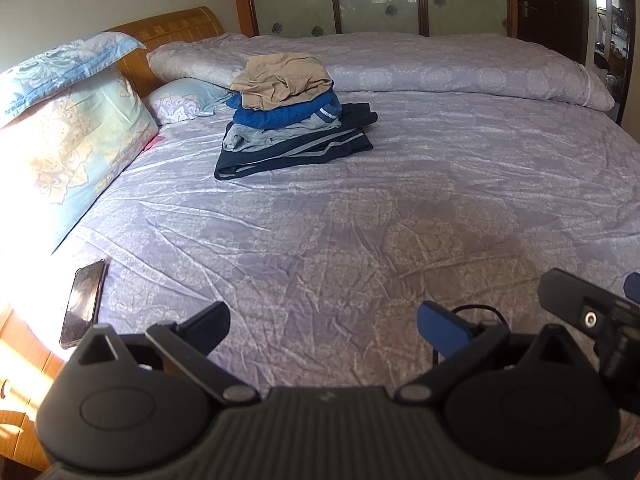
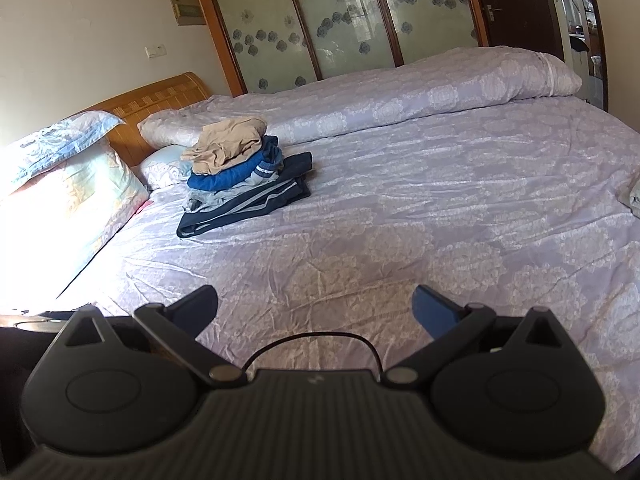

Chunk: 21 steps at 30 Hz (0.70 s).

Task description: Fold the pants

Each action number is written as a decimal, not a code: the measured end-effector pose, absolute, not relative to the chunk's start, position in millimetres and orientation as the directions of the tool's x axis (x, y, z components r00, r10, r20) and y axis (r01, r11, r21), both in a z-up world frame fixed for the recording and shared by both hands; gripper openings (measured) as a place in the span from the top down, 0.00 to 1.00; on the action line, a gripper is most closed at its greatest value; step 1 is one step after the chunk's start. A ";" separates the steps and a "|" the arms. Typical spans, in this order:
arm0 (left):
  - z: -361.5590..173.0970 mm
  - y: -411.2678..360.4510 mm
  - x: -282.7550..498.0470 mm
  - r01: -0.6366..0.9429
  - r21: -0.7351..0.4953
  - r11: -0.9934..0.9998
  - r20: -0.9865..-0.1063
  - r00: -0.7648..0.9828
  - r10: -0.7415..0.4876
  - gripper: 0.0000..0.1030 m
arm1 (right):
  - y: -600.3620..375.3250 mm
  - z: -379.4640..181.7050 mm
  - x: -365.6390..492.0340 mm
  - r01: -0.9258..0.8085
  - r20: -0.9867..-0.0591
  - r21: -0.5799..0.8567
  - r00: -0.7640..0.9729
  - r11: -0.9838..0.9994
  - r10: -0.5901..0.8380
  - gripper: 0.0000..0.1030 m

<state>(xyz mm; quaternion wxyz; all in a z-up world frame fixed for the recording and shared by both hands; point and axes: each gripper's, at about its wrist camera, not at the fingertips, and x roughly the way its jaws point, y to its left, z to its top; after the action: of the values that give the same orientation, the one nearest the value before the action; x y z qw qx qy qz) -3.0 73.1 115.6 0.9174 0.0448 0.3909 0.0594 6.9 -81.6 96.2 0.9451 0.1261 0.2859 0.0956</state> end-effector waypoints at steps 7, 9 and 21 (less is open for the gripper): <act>112.5 73.3 -0.4 -0.070 0.128 0.989 -0.722 0.677 0.142 0.00 | -81.7 96.1 7.3 -0.110 -0.517 0.293 0.818 0.950 0.254 0.00; 111.6 73.8 0.1 -0.072 0.131 0.989 -0.724 0.674 0.145 0.00 | -81.4 96.1 7.0 -0.113 -0.514 0.292 0.819 0.950 0.255 0.00; 102.6 82.9 4.1 -0.104 0.122 0.987 -0.752 0.639 0.160 0.00 | -80.5 93.6 9.0 -0.118 -0.525 0.290 0.810 0.950 0.261 0.00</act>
<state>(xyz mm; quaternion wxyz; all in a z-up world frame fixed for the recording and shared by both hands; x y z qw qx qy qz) 4.1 82.9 102.6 0.9048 0.0338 0.4183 0.0730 9.0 -80.5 93.6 0.9434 0.1227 0.2912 0.1004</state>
